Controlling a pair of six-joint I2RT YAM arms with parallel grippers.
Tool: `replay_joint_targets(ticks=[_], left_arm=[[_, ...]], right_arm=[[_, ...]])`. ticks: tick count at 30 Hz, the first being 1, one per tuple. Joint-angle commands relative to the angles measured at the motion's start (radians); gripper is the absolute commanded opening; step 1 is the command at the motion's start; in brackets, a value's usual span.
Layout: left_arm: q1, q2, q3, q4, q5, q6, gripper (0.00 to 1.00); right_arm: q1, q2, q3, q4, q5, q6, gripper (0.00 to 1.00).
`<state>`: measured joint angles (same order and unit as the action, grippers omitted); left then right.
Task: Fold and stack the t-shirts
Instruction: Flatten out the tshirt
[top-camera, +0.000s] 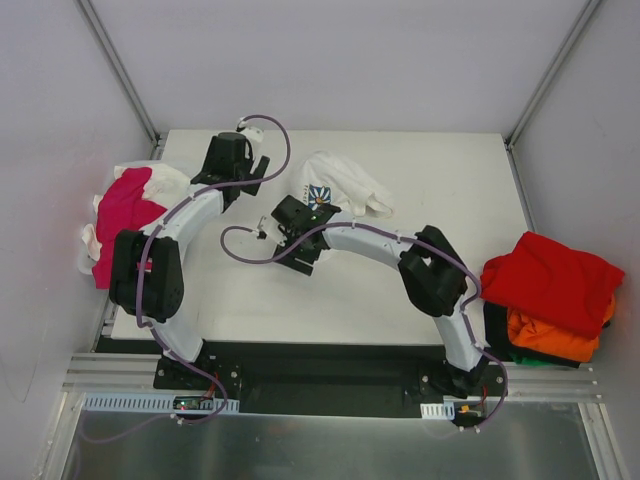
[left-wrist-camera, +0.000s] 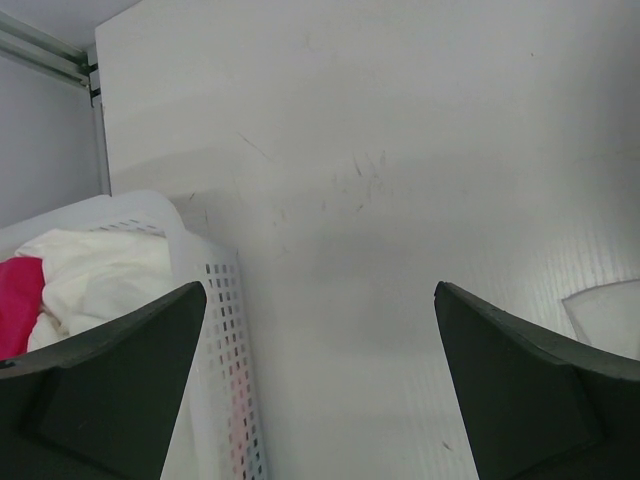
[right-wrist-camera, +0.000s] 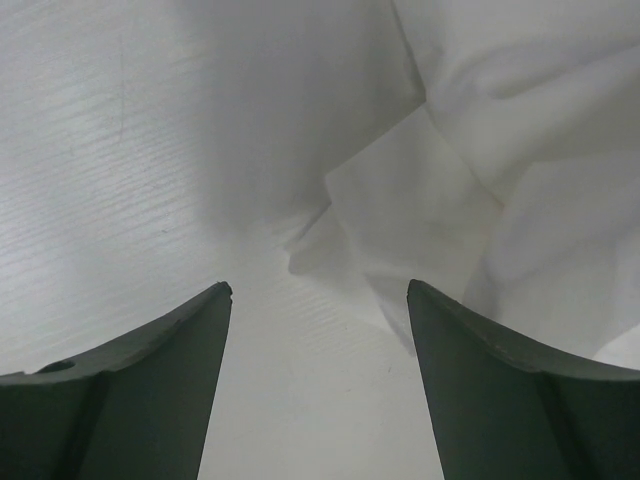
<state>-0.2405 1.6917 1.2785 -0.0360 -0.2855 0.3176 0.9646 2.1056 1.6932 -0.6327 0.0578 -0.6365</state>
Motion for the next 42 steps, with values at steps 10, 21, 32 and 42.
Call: replay_joint_targets(ticks=[10, 21, 32, 42], left_arm=[[0.007, -0.049, -0.074, 0.056, 0.026, 0.000, 0.99], [0.007, -0.053, -0.110, 0.071, 0.029, -0.009, 0.99], [-0.035, -0.078, -0.162, 0.041, 0.140, -0.055, 0.99], [-0.157, -0.069, -0.220, -0.031, 0.282, -0.077, 1.00]], right_arm=[[-0.041, 0.076, 0.114, 0.005, 0.007, -0.058, 0.72], [-0.087, 0.132, 0.161, 0.011, -0.016, -0.057, 0.44], [-0.093, 0.068, 0.114, 0.007, 0.014, -0.035, 0.01], [-0.095, -0.074, -0.001, 0.001, 0.071, -0.015, 0.01]])
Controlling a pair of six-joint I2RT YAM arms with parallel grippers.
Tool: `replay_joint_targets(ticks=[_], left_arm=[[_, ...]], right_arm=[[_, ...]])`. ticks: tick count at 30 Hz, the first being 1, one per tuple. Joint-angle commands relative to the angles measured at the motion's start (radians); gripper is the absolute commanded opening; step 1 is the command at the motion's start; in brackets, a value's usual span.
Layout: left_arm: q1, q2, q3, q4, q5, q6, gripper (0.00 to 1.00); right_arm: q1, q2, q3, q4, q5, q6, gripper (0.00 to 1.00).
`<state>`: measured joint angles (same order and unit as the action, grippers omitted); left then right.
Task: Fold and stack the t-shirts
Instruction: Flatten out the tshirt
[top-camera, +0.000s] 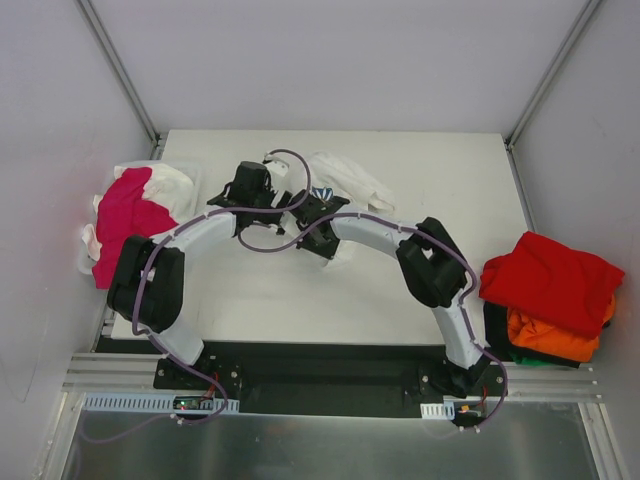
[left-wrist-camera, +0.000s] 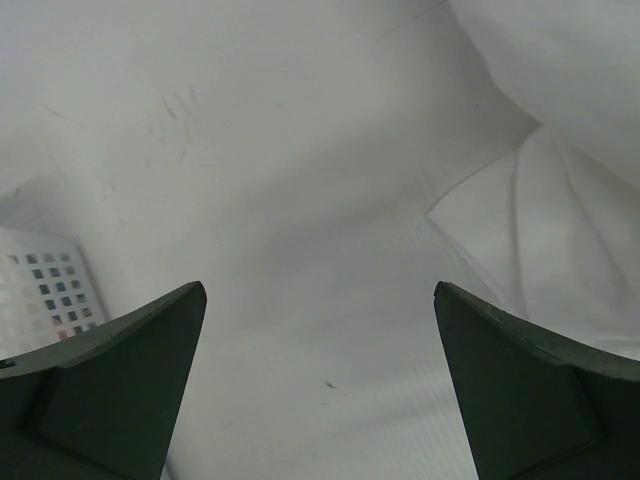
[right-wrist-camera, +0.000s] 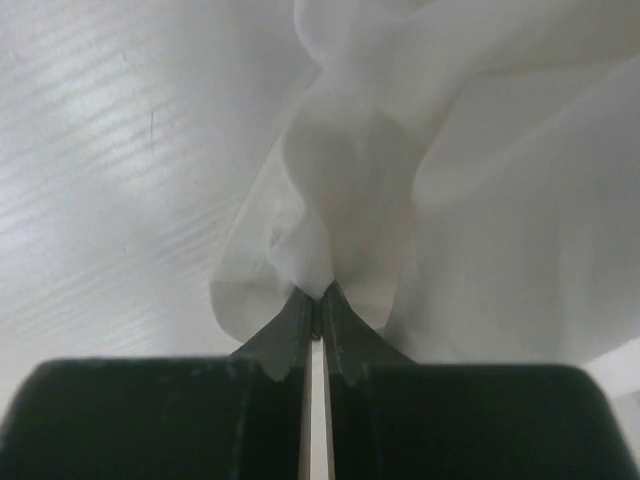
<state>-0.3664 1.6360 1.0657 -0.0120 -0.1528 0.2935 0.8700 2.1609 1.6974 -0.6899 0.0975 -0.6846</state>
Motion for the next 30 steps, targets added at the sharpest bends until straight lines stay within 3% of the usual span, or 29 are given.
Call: replay_joint_targets(ticks=[1, 22, 30], left_arm=[[-0.031, -0.002, -0.004, -0.065, 0.150, -0.065, 0.99], [-0.054, 0.168, 0.128, -0.149, 0.645, -0.188, 0.98], [-0.054, 0.208, 0.194, -0.169, 0.636, -0.203, 0.97]], right_arm=[[0.000, -0.139, -0.011, 0.055, 0.033, 0.034, 0.01], [-0.019, -0.337, -0.191, 0.044, 0.166, 0.022, 0.01], [-0.037, -0.440, -0.219, 0.040, 0.211, -0.001, 0.01]])
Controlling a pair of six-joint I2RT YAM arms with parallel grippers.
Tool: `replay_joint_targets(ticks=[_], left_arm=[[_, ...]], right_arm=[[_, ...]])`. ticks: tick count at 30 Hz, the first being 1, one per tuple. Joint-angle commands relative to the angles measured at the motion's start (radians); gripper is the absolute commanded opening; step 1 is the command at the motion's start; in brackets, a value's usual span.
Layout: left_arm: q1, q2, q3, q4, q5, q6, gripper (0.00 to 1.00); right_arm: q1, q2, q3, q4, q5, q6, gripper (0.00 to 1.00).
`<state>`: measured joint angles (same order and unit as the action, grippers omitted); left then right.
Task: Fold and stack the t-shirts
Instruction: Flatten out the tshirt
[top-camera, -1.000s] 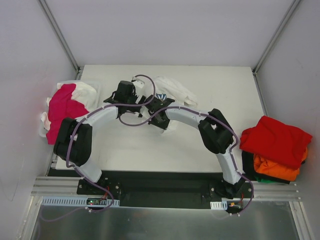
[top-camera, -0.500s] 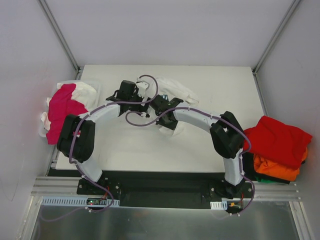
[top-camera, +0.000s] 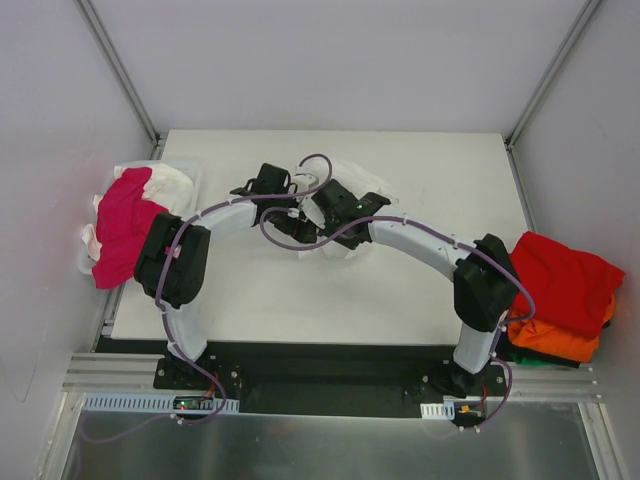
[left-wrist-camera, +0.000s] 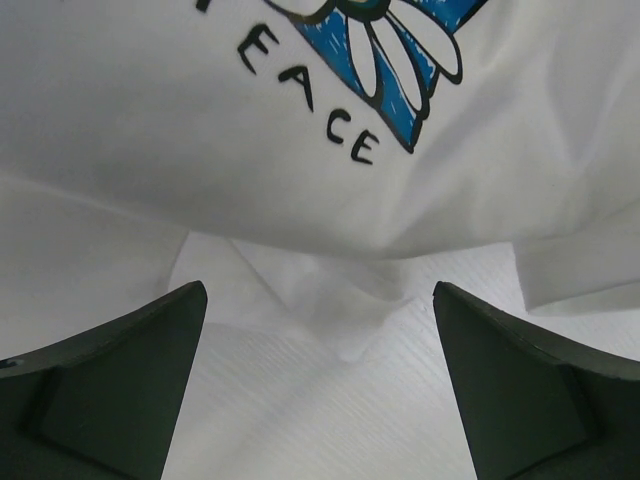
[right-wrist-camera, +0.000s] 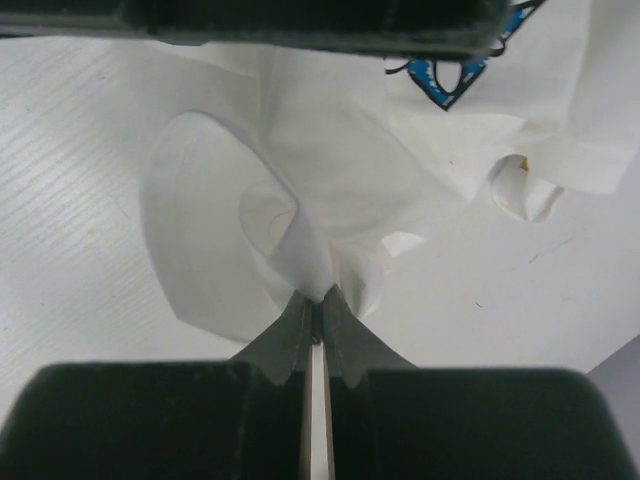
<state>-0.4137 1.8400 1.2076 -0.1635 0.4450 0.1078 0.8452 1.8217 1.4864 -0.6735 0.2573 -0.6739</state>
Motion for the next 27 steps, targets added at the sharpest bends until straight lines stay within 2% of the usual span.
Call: replay_joint_targets(ticks=[1, 14, 27], left_arm=[[-0.005, 0.005, 0.053, -0.018, 0.035, -0.016, 0.97], [-0.007, 0.085, 0.099, -0.019, 0.024, -0.028, 0.95], [-0.036, 0.136, 0.112, -0.037, 0.032, -0.042, 0.84]], right_arm=[[-0.014, -0.110, -0.012, 0.019, 0.057, -0.018, 0.01], [-0.061, -0.205, -0.049, 0.008, 0.135, -0.042, 0.01], [-0.103, -0.190, -0.032, -0.003, 0.115, -0.035, 0.01]])
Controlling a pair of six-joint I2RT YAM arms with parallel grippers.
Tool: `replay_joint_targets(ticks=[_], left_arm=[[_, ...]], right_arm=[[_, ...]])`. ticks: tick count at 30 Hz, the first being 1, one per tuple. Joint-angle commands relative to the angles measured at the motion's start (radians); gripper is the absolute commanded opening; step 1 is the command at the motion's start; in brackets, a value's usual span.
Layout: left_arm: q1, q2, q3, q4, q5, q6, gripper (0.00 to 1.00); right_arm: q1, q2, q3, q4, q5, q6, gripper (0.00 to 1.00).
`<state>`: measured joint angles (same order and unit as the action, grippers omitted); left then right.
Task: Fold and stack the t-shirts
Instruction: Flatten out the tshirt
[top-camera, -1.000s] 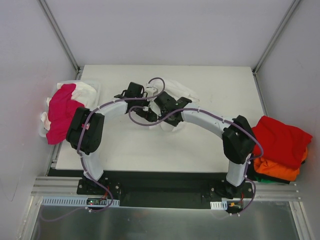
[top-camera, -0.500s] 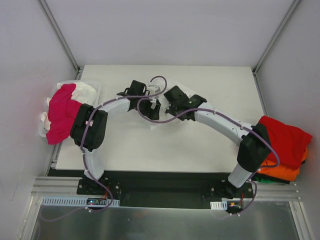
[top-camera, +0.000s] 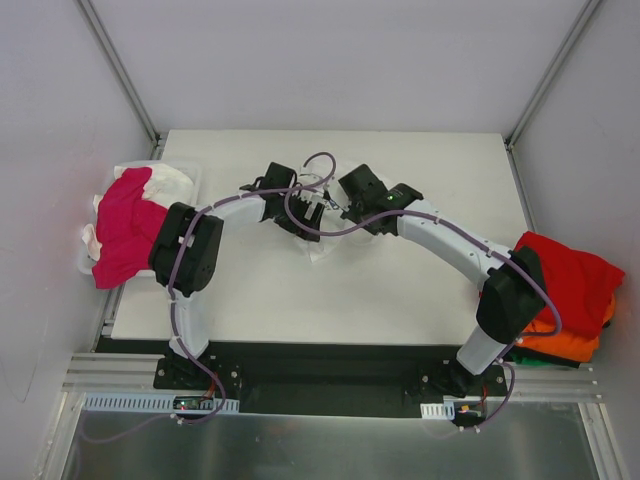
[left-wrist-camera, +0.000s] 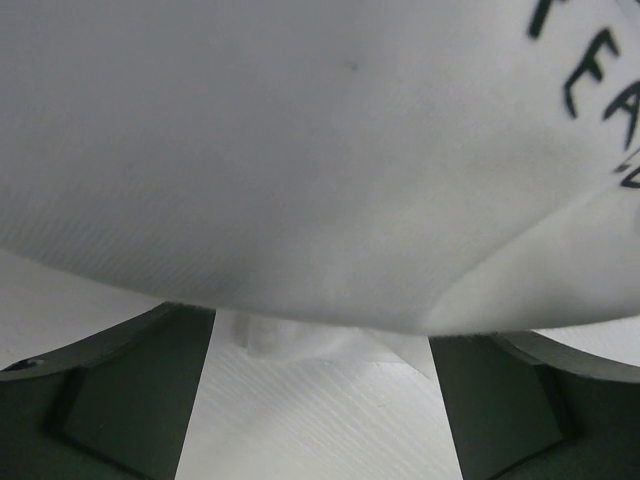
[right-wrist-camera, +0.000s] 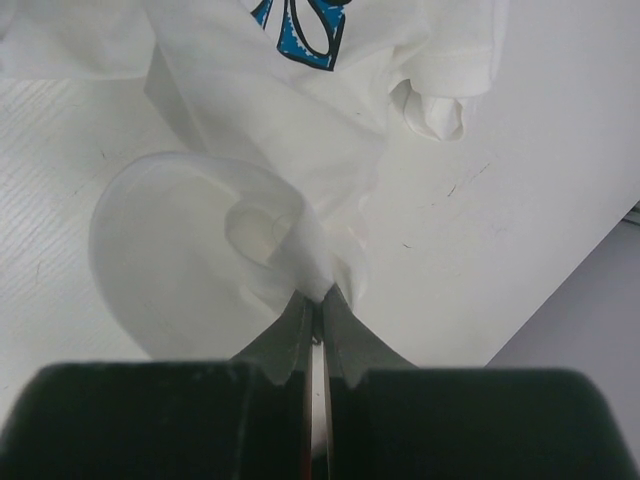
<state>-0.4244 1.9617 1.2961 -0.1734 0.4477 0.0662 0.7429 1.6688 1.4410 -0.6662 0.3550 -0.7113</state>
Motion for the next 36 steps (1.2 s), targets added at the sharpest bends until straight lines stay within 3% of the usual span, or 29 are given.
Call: replay_joint_targets(ticks=[1, 20, 36], left_arm=[[-0.031, 0.009, 0.025, -0.026, 0.028, 0.003, 0.82], [-0.149, 0.000, 0.058, -0.057, -0.351, 0.130, 0.80], [-0.208, -0.030, 0.080, -0.061, -0.218, 0.159, 0.80]], right_arm=[[0.000, -0.034, 0.013, -0.009, 0.015, 0.001, 0.01], [0.001, 0.022, 0.004, -0.006, -0.037, 0.029, 0.01], [0.000, 0.039, 0.009, 0.004, -0.028, 0.023, 0.01]])
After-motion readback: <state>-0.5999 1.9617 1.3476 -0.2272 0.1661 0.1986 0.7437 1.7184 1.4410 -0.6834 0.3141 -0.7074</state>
